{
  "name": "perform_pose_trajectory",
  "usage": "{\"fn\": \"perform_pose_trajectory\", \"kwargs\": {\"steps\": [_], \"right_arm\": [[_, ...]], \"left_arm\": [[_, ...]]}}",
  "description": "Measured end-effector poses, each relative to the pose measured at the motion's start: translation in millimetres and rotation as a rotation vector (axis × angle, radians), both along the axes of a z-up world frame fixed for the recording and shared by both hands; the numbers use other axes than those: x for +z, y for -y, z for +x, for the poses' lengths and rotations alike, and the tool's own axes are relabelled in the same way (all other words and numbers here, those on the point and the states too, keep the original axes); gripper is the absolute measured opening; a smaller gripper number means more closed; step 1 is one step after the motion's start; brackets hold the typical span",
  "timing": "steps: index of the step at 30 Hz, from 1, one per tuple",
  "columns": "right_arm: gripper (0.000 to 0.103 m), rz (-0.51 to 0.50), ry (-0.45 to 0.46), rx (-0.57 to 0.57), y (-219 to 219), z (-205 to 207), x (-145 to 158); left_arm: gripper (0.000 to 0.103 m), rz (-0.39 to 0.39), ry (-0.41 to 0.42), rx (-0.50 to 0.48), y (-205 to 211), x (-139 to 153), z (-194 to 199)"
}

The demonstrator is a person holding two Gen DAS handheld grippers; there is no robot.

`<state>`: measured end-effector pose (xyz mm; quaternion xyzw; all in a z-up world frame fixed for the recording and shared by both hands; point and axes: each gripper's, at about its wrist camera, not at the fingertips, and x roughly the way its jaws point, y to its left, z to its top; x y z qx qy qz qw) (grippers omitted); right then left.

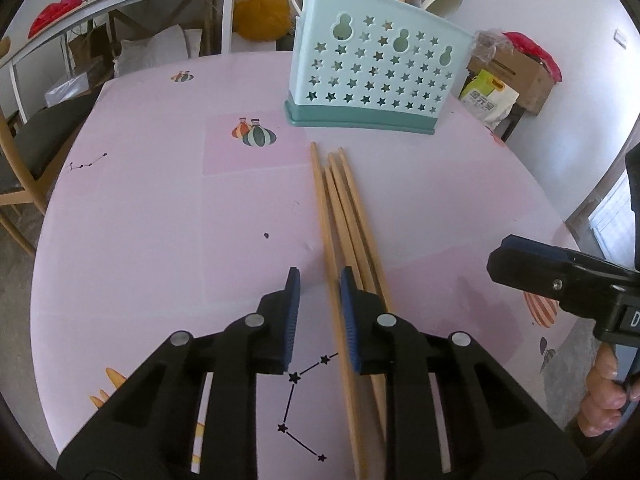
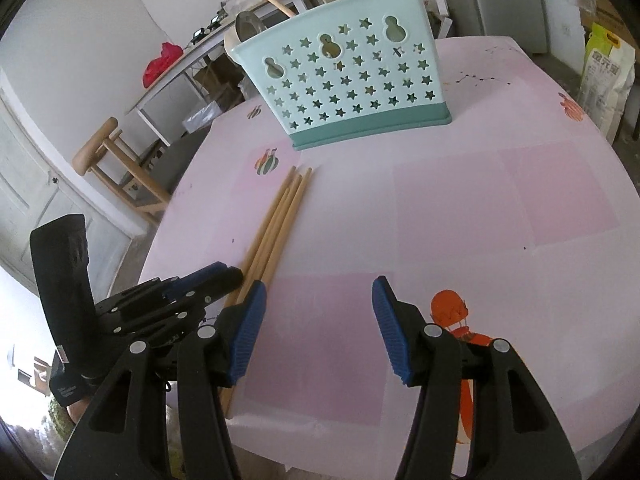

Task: Organize utensils
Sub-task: 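Reach the left tool back to the chopsticks and grasp one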

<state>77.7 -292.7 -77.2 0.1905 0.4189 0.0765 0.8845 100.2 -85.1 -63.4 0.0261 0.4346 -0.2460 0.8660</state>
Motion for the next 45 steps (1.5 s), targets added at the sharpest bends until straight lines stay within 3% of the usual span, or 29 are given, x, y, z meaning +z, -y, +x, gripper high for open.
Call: {"fn": "perform_pose_trajectory", "kwargs": {"steps": [5, 8, 12, 18, 33, 43, 45], "right_arm": [[0.054, -0.002, -0.001, 0.001, -1, 0, 0], [0.054, -0.006, 0.0, 0.009, -4, 1, 0], [0.054, 0.004, -0.004, 0.028, -10, 5, -1], [0.05, 0.001, -0.016, 0.096, -33, 15, -4], [0.025, -0.143, -0.07, 0.149, -67, 30, -19], [0.023, -0.218, -0.067, 0.166, -77, 32, -17], [0.017, -0.247, -0.066, 0.16, -76, 31, -18]], "left_arm": [[0.019, 0.028, 0.019, -0.001, 3, 1, -1], [0.013, 0.051, 0.036, 0.031, 1, 0, 0], [0.006, 0.037, 0.027, 0.103, -14, 0, 7], [0.006, 0.012, 0.013, 0.169, -34, 0, 13], [0.006, -0.023, -0.001, 0.191, -43, -1, 15], [0.006, -0.025, -0.006, 0.195, -44, -1, 16], [0.006, -0.025, -0.007, 0.195, -44, -1, 16]]}}
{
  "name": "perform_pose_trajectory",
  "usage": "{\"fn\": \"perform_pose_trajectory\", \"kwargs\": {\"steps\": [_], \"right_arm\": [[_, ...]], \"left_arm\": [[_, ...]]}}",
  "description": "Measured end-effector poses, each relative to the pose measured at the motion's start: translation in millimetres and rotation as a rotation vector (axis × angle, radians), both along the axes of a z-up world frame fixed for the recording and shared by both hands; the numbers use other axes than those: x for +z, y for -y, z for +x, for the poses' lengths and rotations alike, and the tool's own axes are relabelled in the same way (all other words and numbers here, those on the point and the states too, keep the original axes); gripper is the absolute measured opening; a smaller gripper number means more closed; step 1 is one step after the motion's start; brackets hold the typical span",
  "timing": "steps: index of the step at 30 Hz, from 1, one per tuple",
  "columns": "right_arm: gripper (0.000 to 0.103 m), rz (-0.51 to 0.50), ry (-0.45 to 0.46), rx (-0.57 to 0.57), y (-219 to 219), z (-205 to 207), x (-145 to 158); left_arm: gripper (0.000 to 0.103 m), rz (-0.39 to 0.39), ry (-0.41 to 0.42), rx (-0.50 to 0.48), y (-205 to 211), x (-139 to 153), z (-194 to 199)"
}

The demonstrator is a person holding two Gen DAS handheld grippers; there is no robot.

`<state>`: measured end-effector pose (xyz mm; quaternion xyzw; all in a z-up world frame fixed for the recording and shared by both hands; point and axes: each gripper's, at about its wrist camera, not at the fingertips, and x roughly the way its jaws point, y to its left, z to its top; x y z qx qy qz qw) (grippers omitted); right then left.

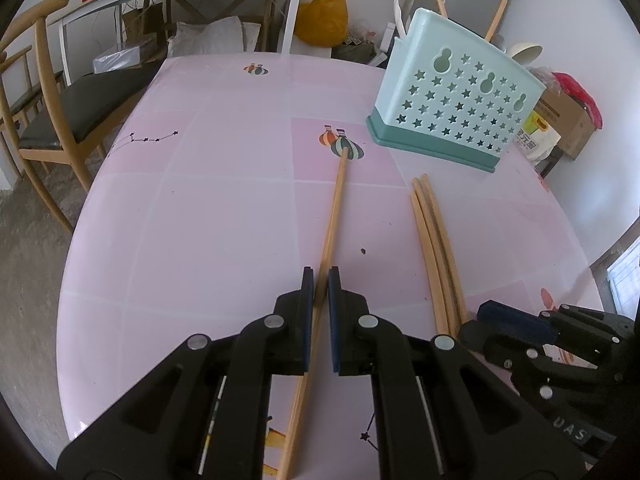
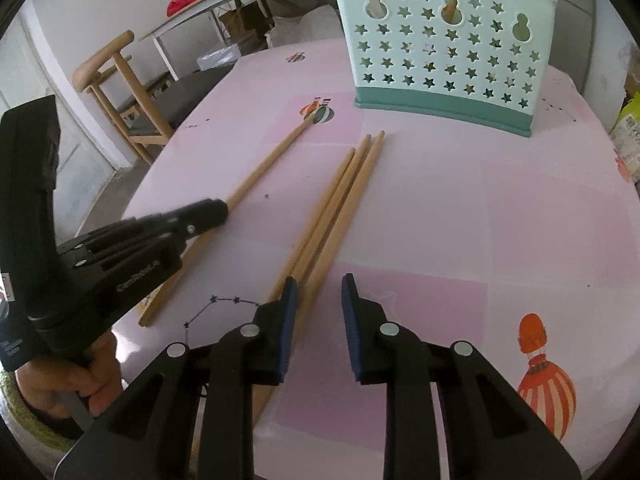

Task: Organize utensils

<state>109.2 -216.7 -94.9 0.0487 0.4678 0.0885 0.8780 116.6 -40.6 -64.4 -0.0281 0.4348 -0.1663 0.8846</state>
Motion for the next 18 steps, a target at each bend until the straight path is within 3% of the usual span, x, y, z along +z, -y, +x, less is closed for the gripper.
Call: {"fn": "perform_pose_trajectory", "kwargs": {"steps": [4, 10, 18], "right_arm": [[0.01, -0.032, 0.007, -0.015, 4, 0, 0], [0.007, -0.028, 0.004, -0.071, 25, -2, 0], [0.007, -0.035, -0.044, -0.088, 60, -17, 1]], "left_arm": [[0.006, 0.001, 0.002, 0.003, -1, 0, 0], [0.004, -0.001, -0.019, 0.014, -4, 1, -2], [0.004, -0.097, -0.199, -0.028, -24, 3, -17]]}}
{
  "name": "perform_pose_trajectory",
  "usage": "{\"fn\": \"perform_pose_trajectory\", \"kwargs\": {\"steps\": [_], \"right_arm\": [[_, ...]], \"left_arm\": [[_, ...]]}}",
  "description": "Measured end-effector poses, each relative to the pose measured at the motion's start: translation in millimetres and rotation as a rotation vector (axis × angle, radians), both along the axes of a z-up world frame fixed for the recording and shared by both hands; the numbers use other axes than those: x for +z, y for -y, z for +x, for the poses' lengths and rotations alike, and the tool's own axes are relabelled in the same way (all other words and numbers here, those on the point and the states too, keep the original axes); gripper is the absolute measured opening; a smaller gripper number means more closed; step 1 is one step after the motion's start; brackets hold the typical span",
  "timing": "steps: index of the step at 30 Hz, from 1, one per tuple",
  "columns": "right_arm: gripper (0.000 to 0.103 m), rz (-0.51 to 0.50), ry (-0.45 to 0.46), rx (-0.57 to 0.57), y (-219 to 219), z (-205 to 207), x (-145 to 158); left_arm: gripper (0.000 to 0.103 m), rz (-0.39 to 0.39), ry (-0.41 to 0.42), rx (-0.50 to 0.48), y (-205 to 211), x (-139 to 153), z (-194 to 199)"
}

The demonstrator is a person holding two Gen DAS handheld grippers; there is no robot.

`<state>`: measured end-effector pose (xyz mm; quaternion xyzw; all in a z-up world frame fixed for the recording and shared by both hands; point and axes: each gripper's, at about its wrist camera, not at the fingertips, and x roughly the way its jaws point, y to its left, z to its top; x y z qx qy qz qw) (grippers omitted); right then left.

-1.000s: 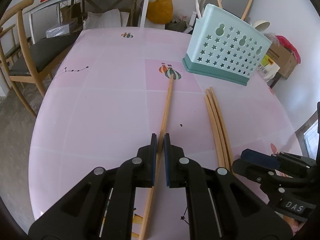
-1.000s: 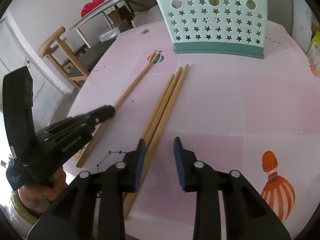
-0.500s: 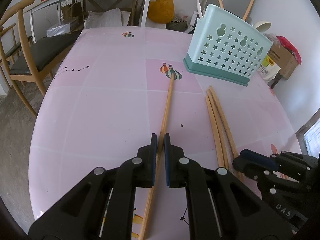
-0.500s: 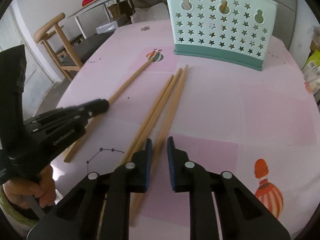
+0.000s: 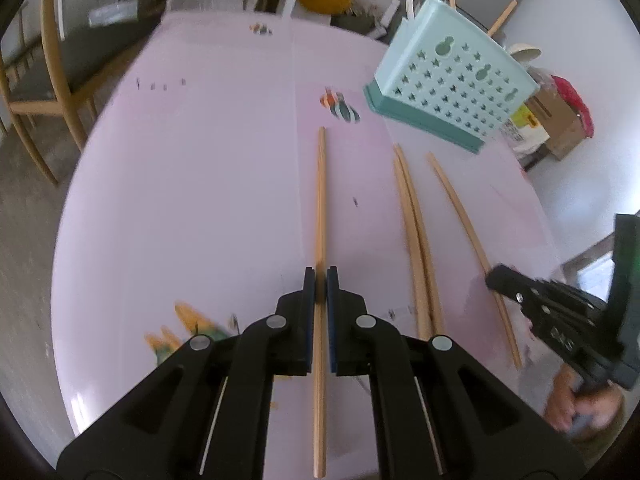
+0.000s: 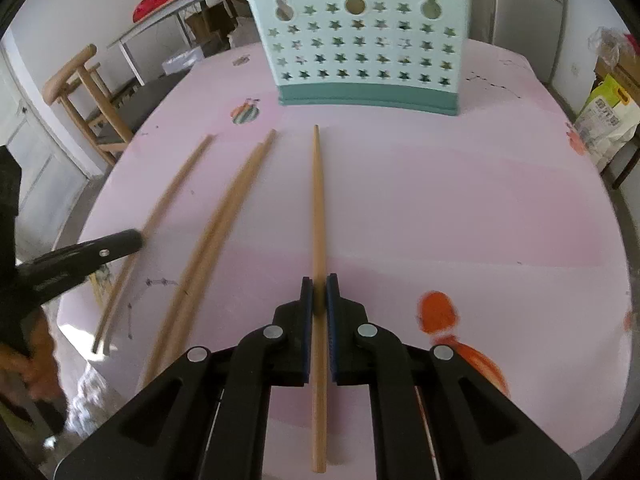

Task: Organize utensils

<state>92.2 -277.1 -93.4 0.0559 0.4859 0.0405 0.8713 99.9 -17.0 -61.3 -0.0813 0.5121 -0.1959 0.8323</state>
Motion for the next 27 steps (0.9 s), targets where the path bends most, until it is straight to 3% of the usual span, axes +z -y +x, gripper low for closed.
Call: {"fn": "perform_pose_trajectory", "kwargs": {"steps": [3, 6, 10, 13, 18, 27], "right_arm": [[0.007, 0.02, -0.025, 0.019, 8, -3, 0], [0.008, 0.003, -0.04, 0.056, 8, 1, 1], [0.013, -0.016, -0.052, 0.094, 3, 10, 2], [0.018, -0.068, -0.046, 0.118, -2, 19, 3], [0.018, -0.113, -0.028, 0.144, -6, 34, 4], [0.018, -0.106, -0.007, 0.149, -3, 73, 4]], "left_arm": [[0.004, -0.026, -0.049, -0.021, -2, 0, -7], [0.007, -0.022, -0.048, -0.043, 0, 4, -9], [0.015, 0.021, -0.023, -0.078, 9, 8, -1], [0.016, 0.069, -0.012, -0.094, 19, 5, 9], [0.016, 0.133, 0.01, -0.126, 36, 3, 31], [0.015, 0.197, 0.048, -0.146, 49, 5, 67]]}}
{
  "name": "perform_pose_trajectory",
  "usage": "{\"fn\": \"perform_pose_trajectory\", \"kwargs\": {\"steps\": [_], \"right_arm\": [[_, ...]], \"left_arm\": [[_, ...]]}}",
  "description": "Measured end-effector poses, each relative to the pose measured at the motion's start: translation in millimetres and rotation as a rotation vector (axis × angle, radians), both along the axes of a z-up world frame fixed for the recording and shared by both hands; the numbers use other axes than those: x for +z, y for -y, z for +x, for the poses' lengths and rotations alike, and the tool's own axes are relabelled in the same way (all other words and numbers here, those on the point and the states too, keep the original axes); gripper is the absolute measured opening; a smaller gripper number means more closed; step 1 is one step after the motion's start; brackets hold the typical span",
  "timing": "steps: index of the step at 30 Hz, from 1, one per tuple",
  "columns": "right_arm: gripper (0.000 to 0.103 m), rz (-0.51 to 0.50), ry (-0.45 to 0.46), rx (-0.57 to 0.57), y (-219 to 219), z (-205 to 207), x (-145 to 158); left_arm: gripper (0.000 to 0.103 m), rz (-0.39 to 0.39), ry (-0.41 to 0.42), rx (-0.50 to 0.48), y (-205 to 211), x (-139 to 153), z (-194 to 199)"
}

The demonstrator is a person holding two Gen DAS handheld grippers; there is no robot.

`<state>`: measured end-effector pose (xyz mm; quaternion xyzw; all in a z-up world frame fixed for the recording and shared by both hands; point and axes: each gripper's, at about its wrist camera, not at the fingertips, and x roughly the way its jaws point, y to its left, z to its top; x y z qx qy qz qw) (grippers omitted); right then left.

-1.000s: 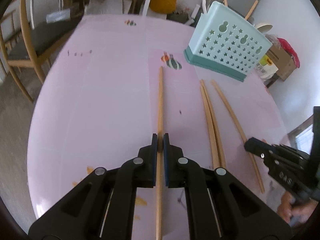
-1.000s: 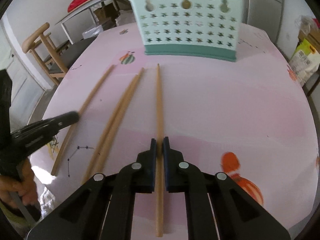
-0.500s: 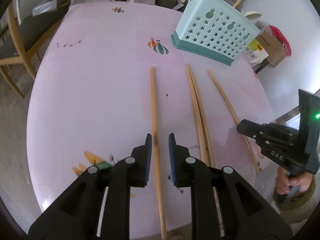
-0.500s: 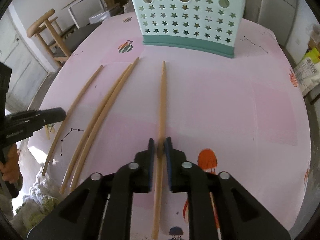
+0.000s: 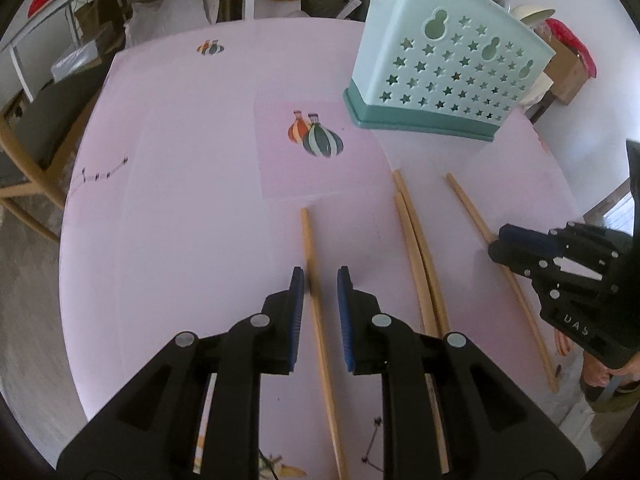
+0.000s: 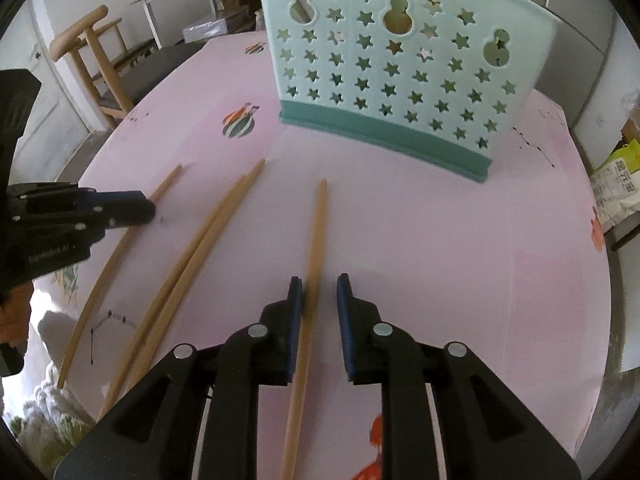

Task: Organize utensils

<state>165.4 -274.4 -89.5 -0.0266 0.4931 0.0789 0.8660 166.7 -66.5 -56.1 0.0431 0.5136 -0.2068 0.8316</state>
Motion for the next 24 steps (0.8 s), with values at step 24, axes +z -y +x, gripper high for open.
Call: {"fn": "perform_pose_trajectory", "kwargs": {"steps": [24], "right_arm": [[0.007, 0.086, 0.066, -0.039, 2, 5, 29]], "left_arm": [[0.004, 0.059, 0.184, 0.06, 5, 29, -12]]}}
